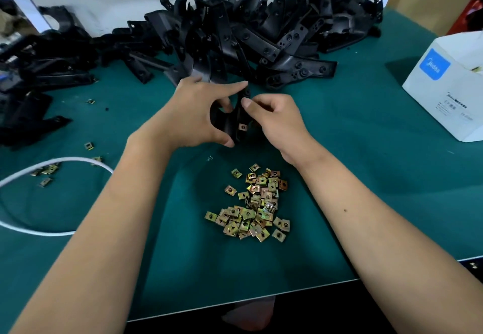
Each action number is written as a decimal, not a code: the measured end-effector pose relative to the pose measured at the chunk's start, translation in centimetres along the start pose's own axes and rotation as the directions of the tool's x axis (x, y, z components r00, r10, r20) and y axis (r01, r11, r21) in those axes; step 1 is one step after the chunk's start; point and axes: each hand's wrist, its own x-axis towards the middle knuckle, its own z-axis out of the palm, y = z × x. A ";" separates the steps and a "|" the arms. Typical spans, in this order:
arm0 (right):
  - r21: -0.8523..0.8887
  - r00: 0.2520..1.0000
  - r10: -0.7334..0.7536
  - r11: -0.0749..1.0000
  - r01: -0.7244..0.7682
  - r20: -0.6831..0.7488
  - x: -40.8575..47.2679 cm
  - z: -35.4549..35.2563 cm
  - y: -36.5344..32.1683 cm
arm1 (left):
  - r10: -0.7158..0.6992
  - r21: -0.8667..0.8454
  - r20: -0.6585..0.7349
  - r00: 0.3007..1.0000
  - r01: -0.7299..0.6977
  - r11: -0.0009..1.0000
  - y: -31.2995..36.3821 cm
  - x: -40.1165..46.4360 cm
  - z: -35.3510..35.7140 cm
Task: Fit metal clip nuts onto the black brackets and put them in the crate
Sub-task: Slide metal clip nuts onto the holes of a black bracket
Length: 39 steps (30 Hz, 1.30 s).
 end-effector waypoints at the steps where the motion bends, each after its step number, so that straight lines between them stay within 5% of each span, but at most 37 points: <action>1: 0.035 1.000 0.014 0.999 -0.014 0.002 0.0 -0.1 -0.1 | 0.017 -0.023 -0.030 0.999 -0.018 1.000 -0.1 -0.1 0.3; 13: 0.164 0.991 0.100 0.980 -0.113 0.084 0.8 -1.4 0.1 | 0.027 -0.146 -0.217 0.976 -0.060 0.987 -0.7 -1.3 2.5; 29: 0.033 0.998 -0.044 0.998 0.046 -0.041 -0.2 0.7 0.4 | -0.081 -0.081 -0.251 0.965 0.062 0.995 -0.6 -1.0 3.4; 33: 0.004 1.000 -0.008 1.000 0.008 0.005 0.0 0.4 0.4 | -0.129 -0.038 -0.168 0.977 0.125 0.991 0.0 -0.9 2.9; 36: -0.128 1.000 0.014 0.992 -0.013 0.013 0.3 0.5 0.5 | -0.138 0.168 -0.033 0.990 0.141 0.976 1.1 -0.2 1.2; 39: 0.050 0.985 0.116 0.993 -0.110 -0.126 1.0 0.7 0.8 | -0.234 0.110 0.141 0.962 0.219 0.969 1.4 0.4 -2.4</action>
